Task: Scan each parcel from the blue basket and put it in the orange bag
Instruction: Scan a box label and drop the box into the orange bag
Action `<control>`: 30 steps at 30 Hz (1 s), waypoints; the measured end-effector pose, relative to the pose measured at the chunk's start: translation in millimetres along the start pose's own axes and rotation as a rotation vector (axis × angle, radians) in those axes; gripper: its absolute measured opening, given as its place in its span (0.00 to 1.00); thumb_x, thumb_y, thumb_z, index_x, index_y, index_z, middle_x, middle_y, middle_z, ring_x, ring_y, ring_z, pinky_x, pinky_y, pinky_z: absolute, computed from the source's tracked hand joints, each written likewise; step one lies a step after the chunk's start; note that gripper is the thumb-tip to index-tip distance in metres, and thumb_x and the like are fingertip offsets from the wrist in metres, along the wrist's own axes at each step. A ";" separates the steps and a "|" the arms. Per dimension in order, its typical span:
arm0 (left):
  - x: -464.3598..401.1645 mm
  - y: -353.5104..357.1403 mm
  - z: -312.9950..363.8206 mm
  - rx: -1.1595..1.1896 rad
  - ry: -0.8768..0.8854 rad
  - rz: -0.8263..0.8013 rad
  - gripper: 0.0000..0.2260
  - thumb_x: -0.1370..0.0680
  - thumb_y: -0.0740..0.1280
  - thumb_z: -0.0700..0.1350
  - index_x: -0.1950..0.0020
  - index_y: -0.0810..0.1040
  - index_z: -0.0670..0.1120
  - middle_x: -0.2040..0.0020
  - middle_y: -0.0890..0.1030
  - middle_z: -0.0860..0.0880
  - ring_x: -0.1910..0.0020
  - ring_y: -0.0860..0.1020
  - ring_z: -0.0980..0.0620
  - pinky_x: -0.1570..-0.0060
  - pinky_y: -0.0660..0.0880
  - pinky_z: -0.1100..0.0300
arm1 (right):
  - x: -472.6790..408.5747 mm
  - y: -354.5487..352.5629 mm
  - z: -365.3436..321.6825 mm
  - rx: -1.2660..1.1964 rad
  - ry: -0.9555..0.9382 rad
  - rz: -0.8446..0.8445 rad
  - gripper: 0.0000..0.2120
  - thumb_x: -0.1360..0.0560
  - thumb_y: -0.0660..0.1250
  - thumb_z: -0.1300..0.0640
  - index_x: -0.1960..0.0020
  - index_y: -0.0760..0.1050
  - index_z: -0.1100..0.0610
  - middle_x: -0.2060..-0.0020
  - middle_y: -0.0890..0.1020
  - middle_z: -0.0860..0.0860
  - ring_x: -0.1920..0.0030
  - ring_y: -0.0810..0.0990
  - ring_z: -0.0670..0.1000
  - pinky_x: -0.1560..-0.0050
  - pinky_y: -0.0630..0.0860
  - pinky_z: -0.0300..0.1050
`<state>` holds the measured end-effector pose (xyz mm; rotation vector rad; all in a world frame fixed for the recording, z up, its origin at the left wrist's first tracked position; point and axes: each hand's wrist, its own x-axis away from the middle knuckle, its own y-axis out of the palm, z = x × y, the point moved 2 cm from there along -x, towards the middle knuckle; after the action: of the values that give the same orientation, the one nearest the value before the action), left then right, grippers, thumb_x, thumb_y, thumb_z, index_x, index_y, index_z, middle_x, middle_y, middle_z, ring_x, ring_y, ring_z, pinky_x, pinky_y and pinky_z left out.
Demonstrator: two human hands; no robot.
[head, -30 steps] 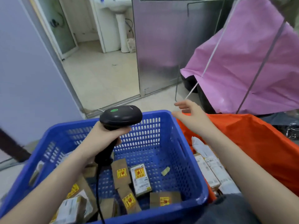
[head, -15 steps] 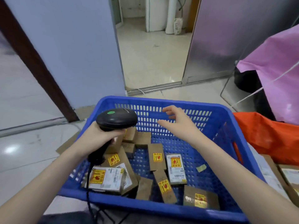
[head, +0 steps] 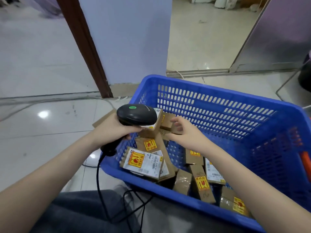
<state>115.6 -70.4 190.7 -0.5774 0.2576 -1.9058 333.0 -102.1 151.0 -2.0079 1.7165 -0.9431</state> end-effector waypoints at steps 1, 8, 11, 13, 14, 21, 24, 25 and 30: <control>-2.9 -0.4 -3.5 -0.016 -0.009 -0.012 0.06 0.28 0.74 0.40 0.53 0.80 0.47 0.72 0.80 0.53 0.72 0.76 0.57 0.70 0.72 0.68 | -3.8 10.8 1.9 0.026 0.009 -0.035 0.28 0.26 0.69 0.50 0.29 0.64 0.53 0.34 0.70 0.53 0.34 0.70 0.51 0.42 0.67 0.41; -19.7 -4.3 -14.5 0.009 -0.046 -0.058 0.05 0.28 0.73 0.42 0.56 0.80 0.49 0.70 0.80 0.53 0.73 0.76 0.58 0.69 0.74 0.67 | -23.8 79.0 33.8 0.163 0.138 -0.250 0.37 0.31 0.72 0.44 0.27 0.61 0.51 0.32 0.66 0.54 0.31 0.65 0.56 0.34 0.67 0.52; -22.1 -4.0 -17.2 0.045 -0.045 -0.081 0.06 0.28 0.73 0.41 0.55 0.80 0.50 0.68 0.80 0.52 0.72 0.76 0.57 0.68 0.75 0.65 | -27.6 100.0 45.0 0.186 0.208 -0.335 0.42 0.32 0.74 0.43 0.25 0.57 0.51 0.29 0.64 0.55 0.29 0.63 0.58 0.31 0.65 0.55; -23.5 -3.5 -17.5 0.057 -0.040 -0.089 0.07 0.28 0.73 0.40 0.57 0.79 0.51 0.71 0.79 0.54 0.73 0.75 0.58 0.69 0.74 0.66 | -29.2 109.8 50.3 0.170 0.240 -0.381 0.42 0.32 0.75 0.45 0.25 0.58 0.52 0.29 0.65 0.55 0.29 0.65 0.57 0.31 0.65 0.53; -24.5 -3.4 -17.9 0.059 -0.040 -0.092 0.07 0.28 0.73 0.40 0.57 0.78 0.51 0.71 0.79 0.54 0.73 0.75 0.59 0.69 0.74 0.67 | -29.2 113.7 52.6 0.149 0.250 -0.403 0.40 0.32 0.75 0.47 0.26 0.60 0.52 0.30 0.68 0.54 0.31 0.67 0.56 0.33 0.67 0.49; -31.6 -3.6 -16.7 -0.001 -0.037 -0.086 0.06 0.28 0.73 0.43 0.53 0.79 0.51 0.64 0.82 0.47 0.73 0.77 0.59 0.67 0.76 0.65 | -26.7 123.5 58.9 0.150 0.298 -0.458 0.35 0.33 0.77 0.51 0.32 0.64 0.53 0.37 0.68 0.54 0.39 0.73 0.53 0.43 0.71 0.42; -32.5 -3.1 -15.3 -0.012 -0.039 -0.078 0.07 0.28 0.74 0.43 0.51 0.80 0.49 0.62 0.82 0.45 0.73 0.77 0.59 0.67 0.76 0.65 | -29.5 118.7 64.6 0.020 0.355 -0.453 0.33 0.35 0.78 0.50 0.36 0.66 0.54 0.37 0.69 0.55 0.39 0.74 0.55 0.39 0.74 0.49; -32.5 -3.0 -14.3 -0.019 -0.036 -0.076 0.07 0.28 0.74 0.43 0.52 0.80 0.49 0.63 0.82 0.45 0.73 0.77 0.59 0.68 0.75 0.66 | -29.7 116.3 64.8 -0.028 0.365 -0.450 0.34 0.36 0.79 0.50 0.37 0.65 0.54 0.38 0.73 0.55 0.40 0.76 0.54 0.41 0.75 0.49; -33.2 0.5 6.6 -0.069 0.012 -0.069 0.06 0.29 0.74 0.45 0.54 0.80 0.51 0.72 0.80 0.54 0.73 0.77 0.60 0.68 0.75 0.68 | -21.2 85.4 48.3 -0.132 0.348 -0.384 0.34 0.35 0.78 0.50 0.36 0.64 0.52 0.45 0.76 0.50 0.46 0.77 0.50 0.51 0.76 0.44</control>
<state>129.5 -39.8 187.2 -0.6279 0.3155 -1.9737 301.0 -108.1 56.0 -2.4333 1.6181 -1.4077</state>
